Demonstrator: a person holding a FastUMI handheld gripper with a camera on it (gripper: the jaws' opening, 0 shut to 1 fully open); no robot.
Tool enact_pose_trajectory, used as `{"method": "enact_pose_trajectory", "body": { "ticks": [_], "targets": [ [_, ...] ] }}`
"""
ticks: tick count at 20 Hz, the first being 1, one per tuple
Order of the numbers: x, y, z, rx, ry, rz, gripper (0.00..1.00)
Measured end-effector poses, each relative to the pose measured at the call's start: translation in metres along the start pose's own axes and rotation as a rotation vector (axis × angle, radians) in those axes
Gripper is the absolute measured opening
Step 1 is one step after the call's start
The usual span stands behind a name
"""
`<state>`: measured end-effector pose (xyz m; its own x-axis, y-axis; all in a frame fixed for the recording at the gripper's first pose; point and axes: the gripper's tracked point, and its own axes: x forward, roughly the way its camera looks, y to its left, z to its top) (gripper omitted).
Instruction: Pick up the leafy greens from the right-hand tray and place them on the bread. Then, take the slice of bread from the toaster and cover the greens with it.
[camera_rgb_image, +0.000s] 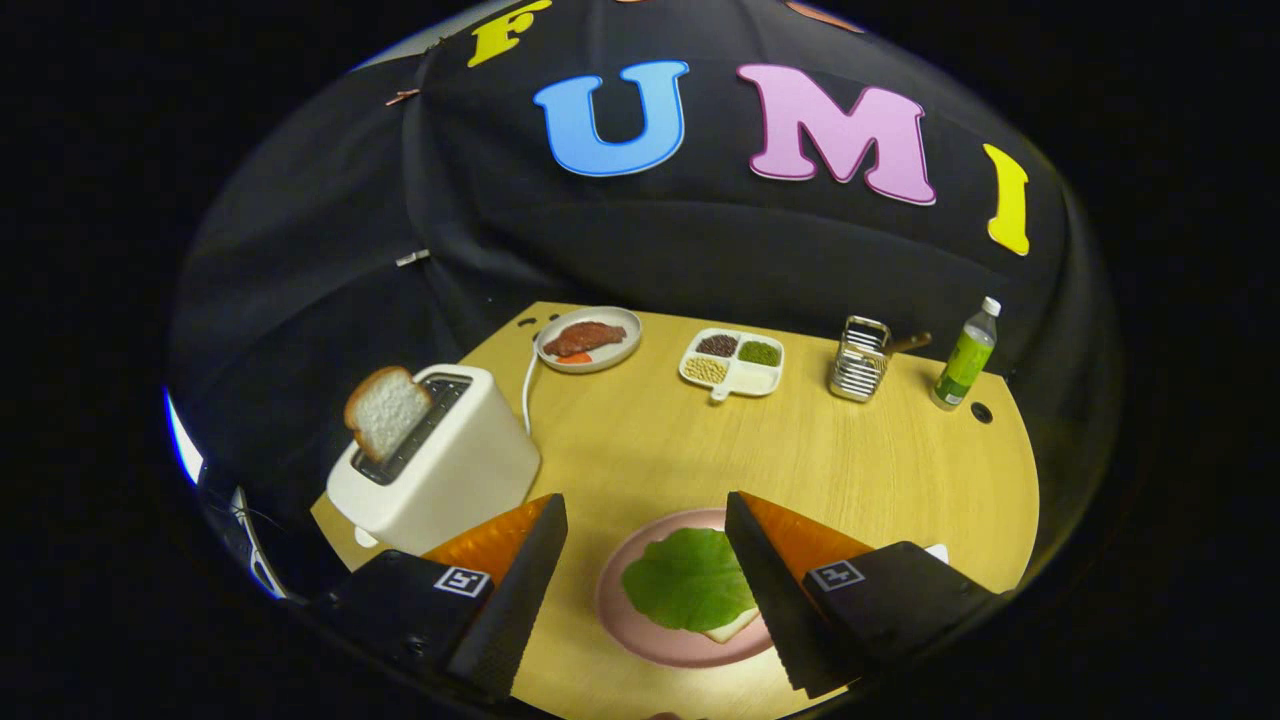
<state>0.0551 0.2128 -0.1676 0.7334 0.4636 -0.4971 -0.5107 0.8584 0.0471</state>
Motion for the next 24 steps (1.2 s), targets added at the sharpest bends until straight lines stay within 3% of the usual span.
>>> {"method": "enact_pose_trajectory", "body": {
  "ticks": [11,18,24],
  "targets": [
    [0.012,0.146,0.055,-0.131,-0.054,0.223,0.99],
    [0.035,0.215,0.053,-0.209,-0.036,0.306,0.99],
    [0.065,0.251,0.036,-0.203,0.026,0.323,0.99]
  ]
}}
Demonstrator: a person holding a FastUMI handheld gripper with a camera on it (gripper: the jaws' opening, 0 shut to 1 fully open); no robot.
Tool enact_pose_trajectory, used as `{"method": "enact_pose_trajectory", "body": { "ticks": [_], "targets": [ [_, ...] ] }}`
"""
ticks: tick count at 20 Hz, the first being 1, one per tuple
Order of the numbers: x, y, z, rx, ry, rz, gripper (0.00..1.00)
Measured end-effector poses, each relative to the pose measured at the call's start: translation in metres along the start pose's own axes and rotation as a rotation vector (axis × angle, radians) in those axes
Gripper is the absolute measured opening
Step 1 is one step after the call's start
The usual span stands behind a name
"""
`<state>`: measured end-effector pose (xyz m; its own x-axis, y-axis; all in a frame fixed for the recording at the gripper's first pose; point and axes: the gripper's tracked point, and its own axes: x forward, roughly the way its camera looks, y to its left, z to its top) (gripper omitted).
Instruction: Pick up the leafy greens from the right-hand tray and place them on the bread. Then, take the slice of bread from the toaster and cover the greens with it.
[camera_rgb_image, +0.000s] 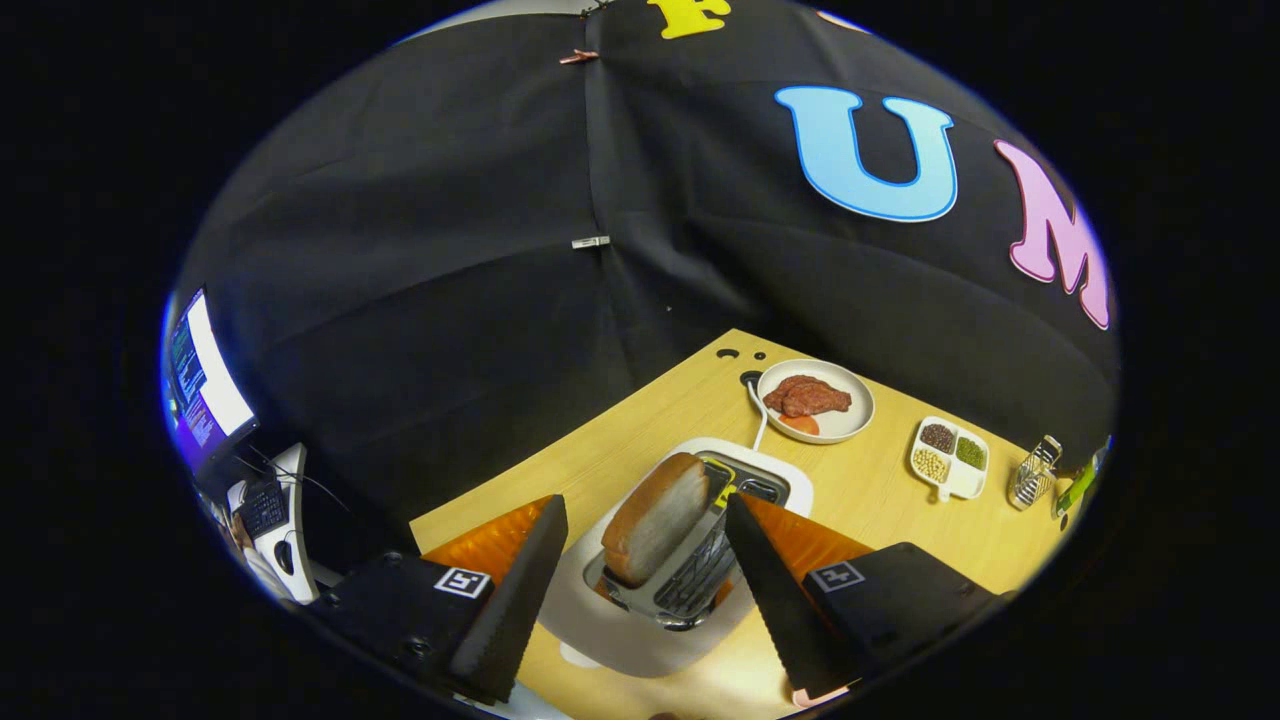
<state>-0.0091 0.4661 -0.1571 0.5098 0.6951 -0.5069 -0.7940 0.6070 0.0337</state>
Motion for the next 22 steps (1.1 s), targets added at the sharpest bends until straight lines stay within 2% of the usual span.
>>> {"method": "enact_pose_trajectory", "body": {
  "ticks": [9,11,14,18,19,20,22],
  "targets": [
    [0.05,-0.01,-0.012,-0.026,0.044,-0.092,0.97],
    [0.051,-0.013,-0.013,-0.025,0.048,-0.099,0.8],
    [0.047,-0.015,-0.014,-0.022,0.059,-0.111,0.6],
    [0.046,-0.023,-0.018,0.012,0.092,-0.12,0.3],
    [0.047,-0.025,-0.02,0.038,0.102,-0.119,0.3],
    [0.046,-0.022,-0.018,0.065,0.111,-0.104,0.2],
    [0.044,-0.019,-0.016,0.098,0.123,-0.078,0.15]
  ]
}}
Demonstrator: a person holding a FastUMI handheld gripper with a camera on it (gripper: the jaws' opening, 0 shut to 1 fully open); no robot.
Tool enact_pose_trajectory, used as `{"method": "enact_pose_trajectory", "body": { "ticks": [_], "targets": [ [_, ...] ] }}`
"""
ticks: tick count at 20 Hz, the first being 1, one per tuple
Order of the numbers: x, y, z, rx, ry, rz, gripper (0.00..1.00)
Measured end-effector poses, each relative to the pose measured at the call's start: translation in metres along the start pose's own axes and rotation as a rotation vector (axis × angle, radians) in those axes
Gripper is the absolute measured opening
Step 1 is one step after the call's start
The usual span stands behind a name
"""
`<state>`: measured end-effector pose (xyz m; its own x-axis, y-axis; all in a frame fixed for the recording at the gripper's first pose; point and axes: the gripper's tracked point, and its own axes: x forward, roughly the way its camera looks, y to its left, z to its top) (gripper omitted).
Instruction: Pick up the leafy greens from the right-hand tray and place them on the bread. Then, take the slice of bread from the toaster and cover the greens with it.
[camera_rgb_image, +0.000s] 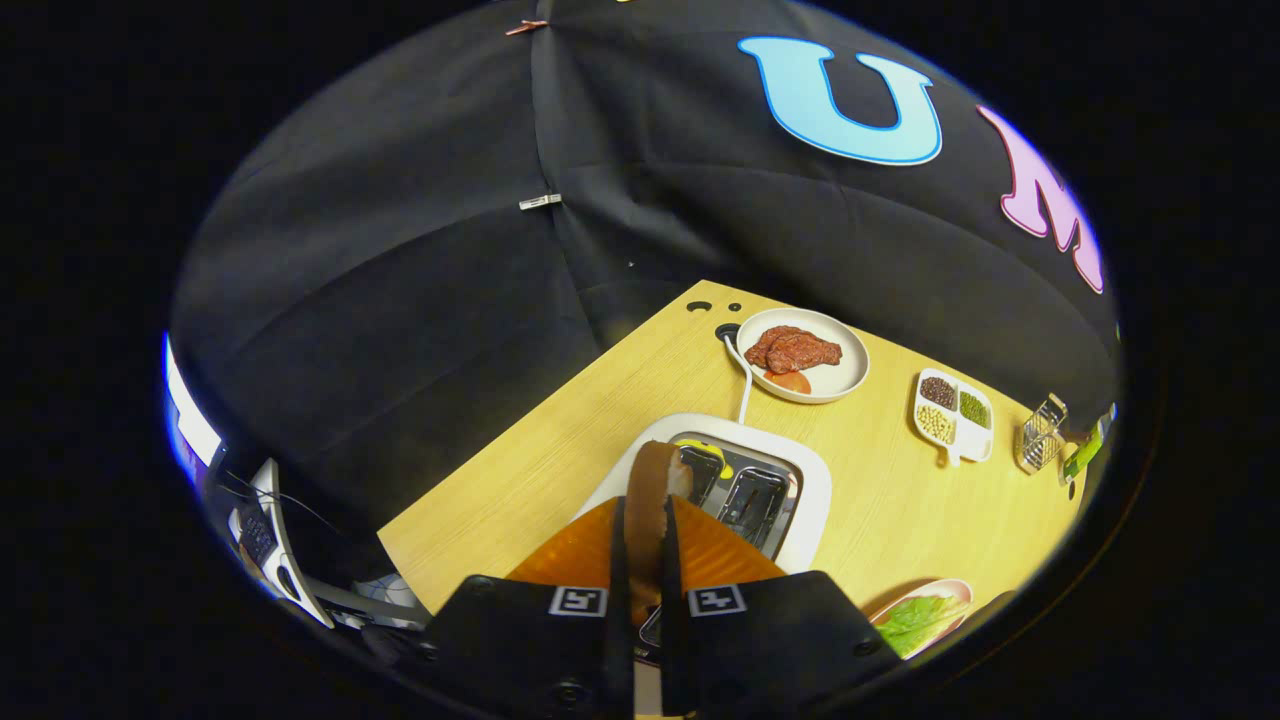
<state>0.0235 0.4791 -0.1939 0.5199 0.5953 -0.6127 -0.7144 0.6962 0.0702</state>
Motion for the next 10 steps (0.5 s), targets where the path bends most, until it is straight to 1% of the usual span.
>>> {"method": "enact_pose_trajectory", "body": {
  "ticks": [2,5,7,8,10],
  "targets": [
    [-0.003,-0.001,0.004,0.0,-0.007,0.017,0.12],
    [-0.015,-0.003,0.015,0.004,-0.028,0.037,0.12],
    [-0.026,-0.005,0.03,0.024,-0.061,0.045,0.12],
    [-0.031,-0.008,0.038,0.027,-0.08,0.045,0.1],
    [-0.045,-0.011,0.053,0.039,-0.112,0.049,0.1]
  ]
}}
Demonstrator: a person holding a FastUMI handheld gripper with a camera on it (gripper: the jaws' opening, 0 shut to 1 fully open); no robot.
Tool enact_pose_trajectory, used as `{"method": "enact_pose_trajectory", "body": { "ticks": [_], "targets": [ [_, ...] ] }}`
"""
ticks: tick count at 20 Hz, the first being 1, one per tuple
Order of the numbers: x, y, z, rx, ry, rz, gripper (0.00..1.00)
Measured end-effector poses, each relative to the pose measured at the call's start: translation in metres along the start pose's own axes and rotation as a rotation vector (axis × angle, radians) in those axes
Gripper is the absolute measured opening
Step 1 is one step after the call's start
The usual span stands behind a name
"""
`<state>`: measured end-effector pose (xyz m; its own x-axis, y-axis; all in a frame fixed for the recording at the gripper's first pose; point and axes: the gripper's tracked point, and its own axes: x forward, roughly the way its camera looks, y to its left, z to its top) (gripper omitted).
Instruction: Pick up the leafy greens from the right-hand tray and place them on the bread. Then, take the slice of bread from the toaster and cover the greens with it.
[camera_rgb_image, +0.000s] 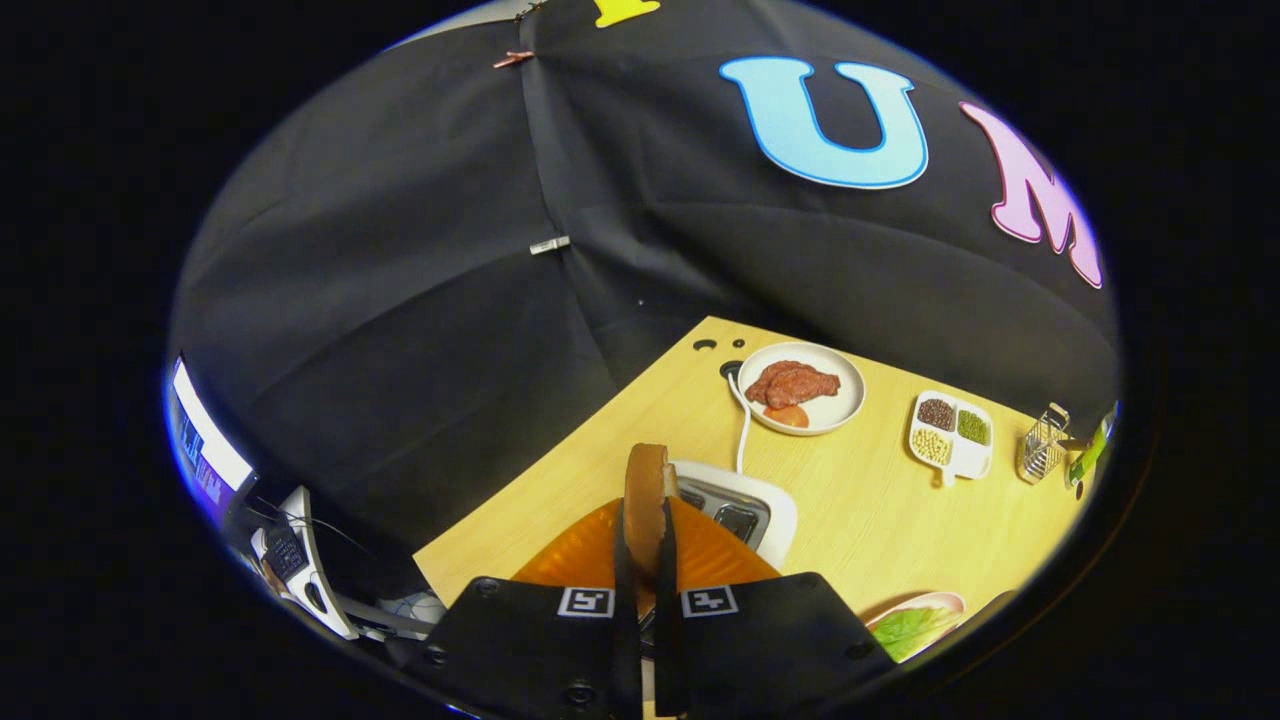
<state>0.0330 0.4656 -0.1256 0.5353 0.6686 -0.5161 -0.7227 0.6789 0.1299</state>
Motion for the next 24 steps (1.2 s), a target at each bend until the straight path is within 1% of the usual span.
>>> {"method": "enact_pose_trajectory", "body": {
  "ticks": [4,7,11,13,17,24],
  "targets": [
    [-0.025,-0.014,0.027,0.025,-0.072,-0.013,0.1],
    [-0.045,-0.027,0.038,0.074,-0.093,-0.012,0.09],
    [-0.064,-0.07,0.04,0.092,-0.12,-0.066,0.09],
    [-0.072,-0.09,0.028,0.147,-0.11,-0.079,0.09],
    [-0.087,-0.137,0.001,0.226,-0.083,-0.147,0.09],
    [-0.113,-0.194,-0.055,0.342,-0.027,-0.205,0.09]
  ]
}}
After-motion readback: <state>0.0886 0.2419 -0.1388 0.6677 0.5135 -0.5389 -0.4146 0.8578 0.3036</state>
